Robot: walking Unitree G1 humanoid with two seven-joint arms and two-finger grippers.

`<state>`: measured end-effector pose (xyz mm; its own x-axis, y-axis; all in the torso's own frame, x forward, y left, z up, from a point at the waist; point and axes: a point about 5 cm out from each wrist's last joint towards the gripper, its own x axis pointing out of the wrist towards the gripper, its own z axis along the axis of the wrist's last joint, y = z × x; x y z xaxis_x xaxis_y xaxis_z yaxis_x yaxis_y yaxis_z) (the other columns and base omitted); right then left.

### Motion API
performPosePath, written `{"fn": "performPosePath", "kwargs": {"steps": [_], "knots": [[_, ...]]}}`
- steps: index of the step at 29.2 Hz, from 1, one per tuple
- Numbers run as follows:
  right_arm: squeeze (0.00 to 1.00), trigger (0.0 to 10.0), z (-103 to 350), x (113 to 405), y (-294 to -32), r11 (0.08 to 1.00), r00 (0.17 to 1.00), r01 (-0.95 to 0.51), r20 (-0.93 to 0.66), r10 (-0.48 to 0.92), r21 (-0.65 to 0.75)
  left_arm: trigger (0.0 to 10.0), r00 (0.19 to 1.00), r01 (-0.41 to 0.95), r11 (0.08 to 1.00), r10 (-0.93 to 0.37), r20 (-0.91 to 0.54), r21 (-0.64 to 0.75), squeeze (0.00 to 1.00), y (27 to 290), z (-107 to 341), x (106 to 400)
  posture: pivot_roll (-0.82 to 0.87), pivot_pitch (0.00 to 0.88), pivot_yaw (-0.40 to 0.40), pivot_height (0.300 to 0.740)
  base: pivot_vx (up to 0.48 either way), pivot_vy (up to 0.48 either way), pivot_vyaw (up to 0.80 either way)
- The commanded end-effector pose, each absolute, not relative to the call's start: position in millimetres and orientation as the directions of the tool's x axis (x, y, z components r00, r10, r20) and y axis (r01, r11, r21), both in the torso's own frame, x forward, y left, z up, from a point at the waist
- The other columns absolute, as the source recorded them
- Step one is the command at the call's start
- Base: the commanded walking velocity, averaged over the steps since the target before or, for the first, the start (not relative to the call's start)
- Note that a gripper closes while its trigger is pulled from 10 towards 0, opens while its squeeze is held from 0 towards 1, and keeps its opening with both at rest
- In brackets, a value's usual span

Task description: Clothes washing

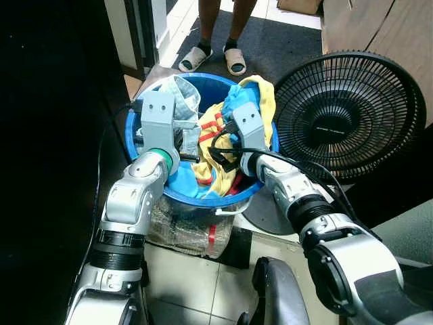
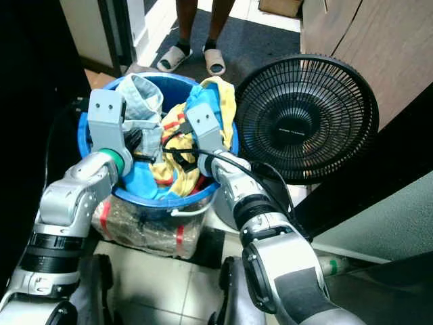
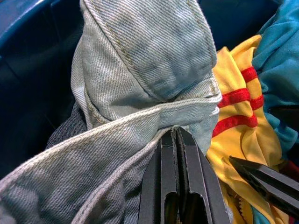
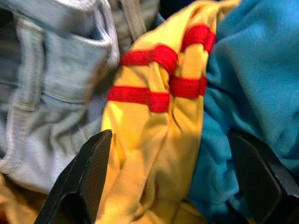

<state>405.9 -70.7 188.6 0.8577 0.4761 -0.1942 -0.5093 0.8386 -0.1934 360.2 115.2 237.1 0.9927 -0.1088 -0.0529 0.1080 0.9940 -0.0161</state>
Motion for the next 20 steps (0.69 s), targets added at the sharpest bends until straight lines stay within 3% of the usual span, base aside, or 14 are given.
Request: {"fn": "performPosePath", "kwargs": {"steps": [1, 17, 18, 19, 20], "knots": [[1.00, 10.0, 128.3, 388.3, -79.7, 0.857, 0.810, -0.502, -0.412, 0.417, -0.117, 10.0, 0.989, 0.085, 0.996, -0.086, -0.118, -0.011, 0.00, 120.6, 221.1, 359.3, 0.21, 0.303, -0.038, 0.485, 0.000, 0.000, 0.00], [1.00, 10.0, 128.7, 391.3, -88.9, 0.894, 0.831, -0.420, -0.461, 0.310, -0.156, 10.0, 0.988, 0.086, 0.996, -0.086, -0.125, -0.005, 0.00, 120.5, 219.3, 360.0, 0.21, 0.303, -0.028, 0.485, 0.000, 0.000, 0.00], [1.00, 2.8, 128.6, 390.9, -87.4, 0.898, 0.827, -0.420, -0.463, 0.319, -0.130, 10.0, 0.988, 0.087, 0.996, -0.087, -0.125, -0.004, 0.00, 120.1, 219.6, 360.1, 0.21, 0.302, -0.027, 0.485, 0.000, 0.000, 0.00], [1.00, 2.8, 128.6, 390.9, -87.4, 0.898, 0.827, -0.420, -0.463, 0.319, -0.130, 10.0, 0.988, 0.087, 0.996, -0.087, -0.125, -0.004, 0.00, 120.1, 219.6, 360.1, 0.21, 0.302, -0.027, 0.485, 0.000, 0.000, 0.00], [1.00, 0.0, 127.4, 389.6, -84.0, 0.907, 0.813, -0.418, -0.466, 0.349, -0.050, 10.0, 0.988, 0.087, 0.996, -0.086, -0.124, -0.004, 0.00, 120.1, 220.0, 360.2, 0.21, 0.302, -0.027, 0.485, 0.000, 0.000, 0.00]]}}
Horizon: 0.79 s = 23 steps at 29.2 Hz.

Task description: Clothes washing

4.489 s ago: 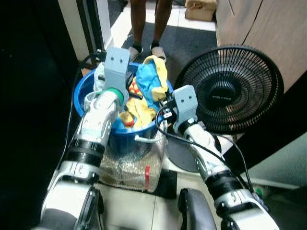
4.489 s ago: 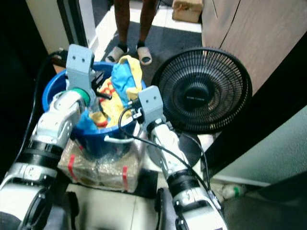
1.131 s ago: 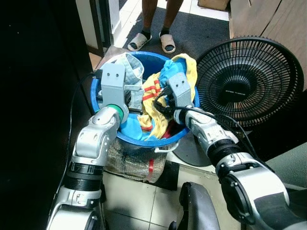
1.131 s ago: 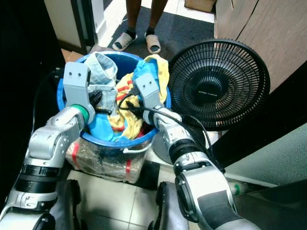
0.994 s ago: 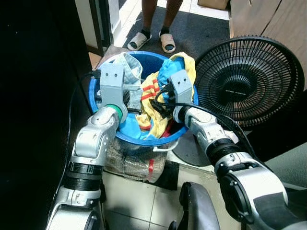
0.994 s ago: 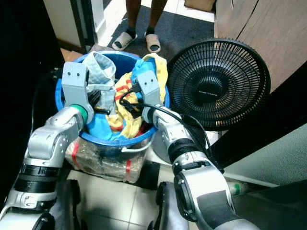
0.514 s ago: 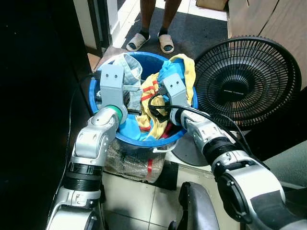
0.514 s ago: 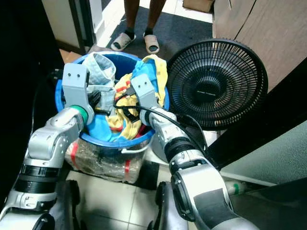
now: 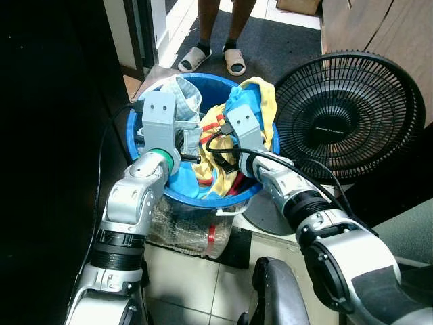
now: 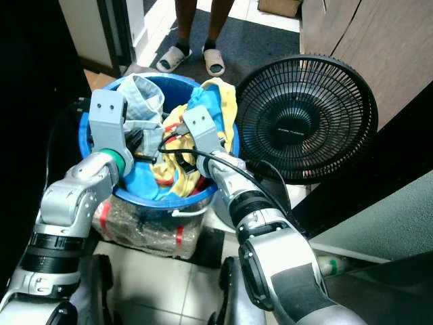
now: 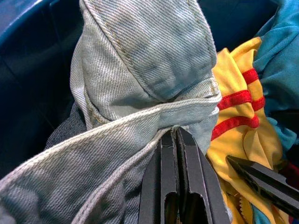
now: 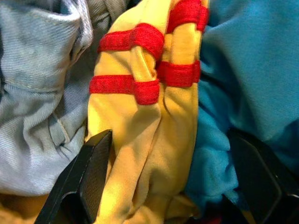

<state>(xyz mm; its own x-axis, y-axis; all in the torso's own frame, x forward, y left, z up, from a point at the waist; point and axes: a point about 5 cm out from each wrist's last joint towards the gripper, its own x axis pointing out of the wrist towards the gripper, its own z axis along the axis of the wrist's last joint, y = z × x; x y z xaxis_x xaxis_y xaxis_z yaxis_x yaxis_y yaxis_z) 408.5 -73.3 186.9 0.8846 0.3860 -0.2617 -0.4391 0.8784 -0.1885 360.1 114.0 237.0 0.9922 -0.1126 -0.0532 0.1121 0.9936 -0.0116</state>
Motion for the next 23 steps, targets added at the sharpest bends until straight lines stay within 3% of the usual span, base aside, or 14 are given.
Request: {"fn": "performPosePath", "kwargs": {"steps": [1, 3, 4, 5, 6, 7, 9, 10, 11, 12, 23], "knots": [[1.00, 0.0, 127.4, 389.6, -84.0, 0.907, 0.813, -0.418, -0.466, 0.349, -0.050, 10.0, 0.988, 0.087, 0.996, -0.086, -0.124, -0.004, 0.00, 120.1, 220.0, 360.2, 0.21, 0.302, -0.027, 0.485, 0.000, 0.000, 0.00], [0.69, 0.0, 126.2, 388.5, -82.0, 0.910, 0.803, -0.414, -0.468, 0.370, 0.010, 10.0, 0.989, 0.084, 0.996, -0.084, -0.124, -0.004, 0.00, 120.9, 220.0, 359.9, 0.22, 0.305, -0.029, 0.485, 0.000, 0.000, 0.00], [0.69, 0.0, 126.2, 388.5, -82.0, 0.910, 0.803, -0.414, -0.468, 0.370, 0.010, 10.0, 0.989, 0.084, 0.996, -0.084, -0.124, -0.004, 0.00, 120.9, 220.0, 359.9, 0.22, 0.305, -0.029, 0.485, 0.000, 0.000, 0.00], [0.51, 0.0, 126.1, 388.3, -81.4, 0.911, 0.800, -0.412, -0.467, 0.377, 0.029, 10.0, 0.989, 0.082, 0.997, -0.082, -0.125, -0.004, 0.00, 121.3, 219.8, 359.8, 0.22, 0.305, -0.029, 0.485, 0.000, 0.000, 0.00], [0.51, 0.0, 126.1, 388.3, -81.4, 0.911, 0.800, -0.412, -0.467, 0.377, 0.029, 10.0, 0.989, 0.082, 0.997, -0.082, -0.125, -0.004, 0.00, 121.3, 219.8, 359.8, 0.22, 0.305, -0.029, 0.485, 0.000, 0.000, 0.00], [0.20, 0.0, 126.5, 388.3, -81.0, 0.911, 0.799, -0.410, -0.464, 0.382, 0.044, 10.0, 0.989, 0.081, 0.997, -0.081, -0.126, -0.004, 0.00, 121.8, 219.6, 359.5, 0.22, 0.307, -0.029, 0.485, 0.000, 0.000, 0.00], [0.20, 0.0, 126.5, 388.3, -81.0, 0.911, 0.799, -0.410, -0.464, 0.382, 0.044, 10.0, 0.989, 0.081, 0.997, -0.081, -0.126, -0.004, 0.00, 121.8, 219.6, 359.5, 0.22, 0.307, -0.029, 0.485, 0.000, 0.000, 0.00], [0.06, 0.0, 127.1, 388.4, -80.6, 0.912, 0.799, -0.406, -0.460, 0.388, 0.065, 10.0, 0.989, 0.079, 0.997, -0.079, -0.127, -0.004, 0.00, 122.1, 219.3, 359.2, 0.22, 0.307, -0.029, 0.485, 0.000, 0.000, 0.00], [0.06, 0.0, 127.1, 388.4, -80.6, 0.912, 0.799, -0.406, -0.460, 0.388, 0.065, 10.0, 0.989, 0.079, 0.997, -0.079, -0.127, -0.004, 0.00, 122.1, 219.3, 359.2, 0.22, 0.307, -0.029, 0.485, 0.000, 0.000, 0.00], [0.00, 0.0, 127.7, 388.6, -80.4, 0.913, 0.799, -0.399, -0.457, 0.392, 0.085, 10.0, 0.989, 0.078, 0.997, -0.078, -0.128, -0.004, 0.00, 122.3, 219.2, 359.0, 0.21, 0.308, -0.029, 0.485, 0.000, 0.000, 0.00], [0.00, 0.0, 128.8, 389.3, -82.4, 0.917, 0.799, -0.376, -0.457, 0.392, 0.130, 10.0, 0.988, 0.080, 0.997, -0.079, -0.131, -0.003, 0.00, 122.3, 218.8, 359.4, 0.21, 0.308, -0.026, 0.485, 0.000, 0.000, 0.00]]}}
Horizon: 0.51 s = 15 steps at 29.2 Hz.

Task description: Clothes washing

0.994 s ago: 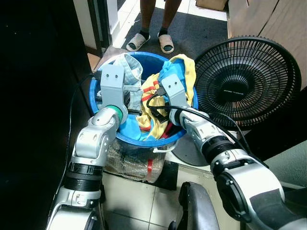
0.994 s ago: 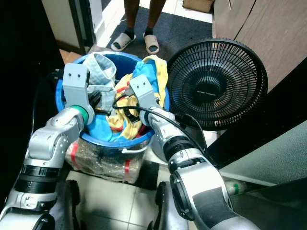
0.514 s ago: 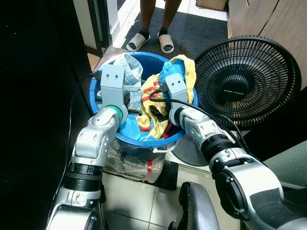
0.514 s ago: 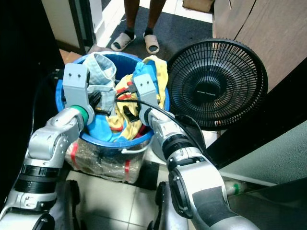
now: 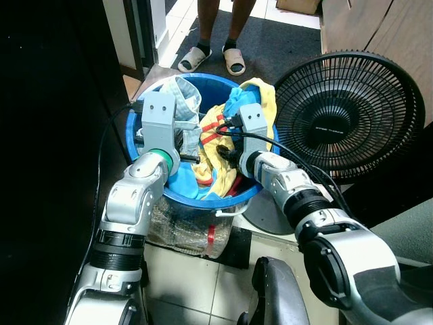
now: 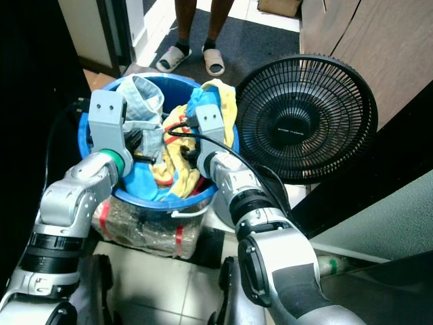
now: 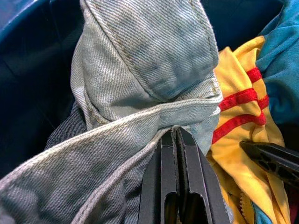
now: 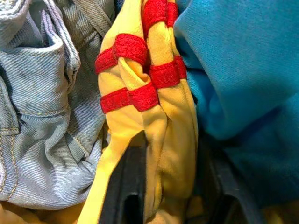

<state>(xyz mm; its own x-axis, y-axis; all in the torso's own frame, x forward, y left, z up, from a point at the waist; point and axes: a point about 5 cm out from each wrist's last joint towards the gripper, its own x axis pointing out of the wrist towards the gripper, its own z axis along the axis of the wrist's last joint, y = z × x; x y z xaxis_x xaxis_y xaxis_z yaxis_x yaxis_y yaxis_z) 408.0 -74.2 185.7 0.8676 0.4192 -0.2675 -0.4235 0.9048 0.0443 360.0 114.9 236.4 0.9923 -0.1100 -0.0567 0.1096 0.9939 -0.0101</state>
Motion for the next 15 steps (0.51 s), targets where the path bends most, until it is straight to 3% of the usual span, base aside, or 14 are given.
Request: {"fn": "performPosePath", "kwargs": {"steps": [1, 15], "knots": [[0.00, 0.0, 128.8, 389.3, -82.4, 0.917, 0.799, -0.376, -0.457, 0.392, 0.130, 10.0, 0.988, 0.080, 0.997, -0.079, -0.131, -0.003, 0.00, 122.3, 218.8, 359.4, 0.21, 0.308, -0.026, 0.485, 0.000, 0.000, 0.00], [0.00, 0.0, 131.3, 389.9, -80.1, 0.914, 0.802, -0.376, -0.439, 0.405, 0.155, 10.0, 0.988, 0.078, 0.997, -0.078, -0.135, -0.003, 0.00, 123.2, 218.0, 359.5, 0.22, 0.310, -0.024, 0.485, 0.000, 0.000, 0.00]]}}
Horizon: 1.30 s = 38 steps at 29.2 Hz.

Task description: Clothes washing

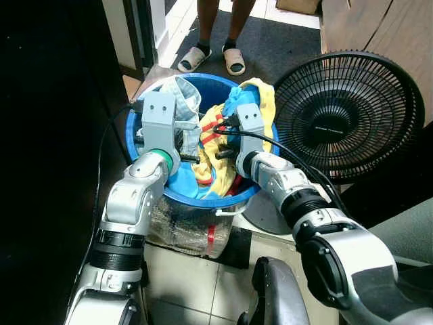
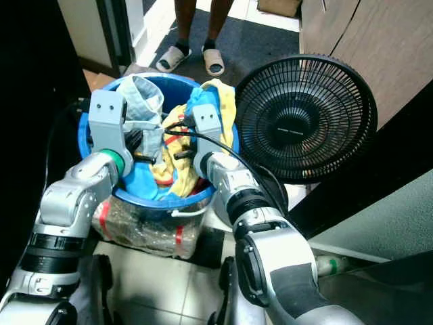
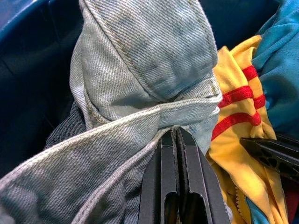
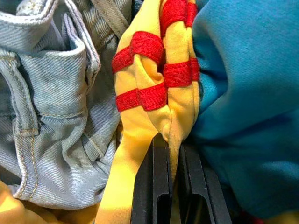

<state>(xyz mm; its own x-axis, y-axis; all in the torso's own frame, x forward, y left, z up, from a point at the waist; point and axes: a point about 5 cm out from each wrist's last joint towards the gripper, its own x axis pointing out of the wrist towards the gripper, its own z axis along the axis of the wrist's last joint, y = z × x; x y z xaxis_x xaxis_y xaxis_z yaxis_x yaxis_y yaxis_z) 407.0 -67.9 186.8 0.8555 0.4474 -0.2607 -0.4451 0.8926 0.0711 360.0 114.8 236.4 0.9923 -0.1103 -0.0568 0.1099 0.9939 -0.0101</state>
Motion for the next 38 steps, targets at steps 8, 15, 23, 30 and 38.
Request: {"fn": "performPosePath", "kwargs": {"steps": [8, 15, 23, 30, 38], "knots": [[0.00, 0.0, 142, 395, -80, 0.913, 0.831, -0.381, -0.378, 0.408, 0.148, 10.0, 0.988, 0.079, 0.997, -0.079, -0.135, -0.003, 0.00, 123, 218, 360, 0.22, 0.303, -0.023, 0.485, 0.000, 0.000, 0.00], [0.00, 10.0, 243, 405, -102, 0.959, 0.908, -0.282, 0.317, 0.275, -0.025, 10.0, 0.990, 0.071, 0.997, -0.071, -0.123, 0.001, 0.00, 130, 222, 360, 0.22, 0.258, -0.001, 0.485, 0.000, 0.000, 0.00], [0.00, 10.0, 257, 387, -111, 0.976, 0.867, -0.214, 0.451, 0.211, -0.046, 10.0, 0.994, 0.060, 0.998, -0.060, -0.088, -0.002, 0.00, 138, 234, 363, 0.20, 0.213, 0.028, 0.485, 0.000, 0.000, 0.00], [0.00, 10.0, 261, 363, -111, 0.982, 0.823, -0.176, 0.538, 0.183, -0.065, 10.0, 0.999, 0.043, 0.999, -0.043, -0.031, -0.015, 0.00, 149, 252, 365, 0.18, 0.148, 0.041, 0.485, 0.000, 0.000, 0.00], [0.00, 10.0, 249, 343, -118, 0.990, 0.821, -0.127, 0.554, 0.138, -0.058, 10.0, 0.998, 0.019, 0.998, -0.016, 0.057, -0.053, 0.00, 160, 265, 360, 0.15, 0.089, 0.028, 0.485, 0.000, 0.000, 0.00]]}}
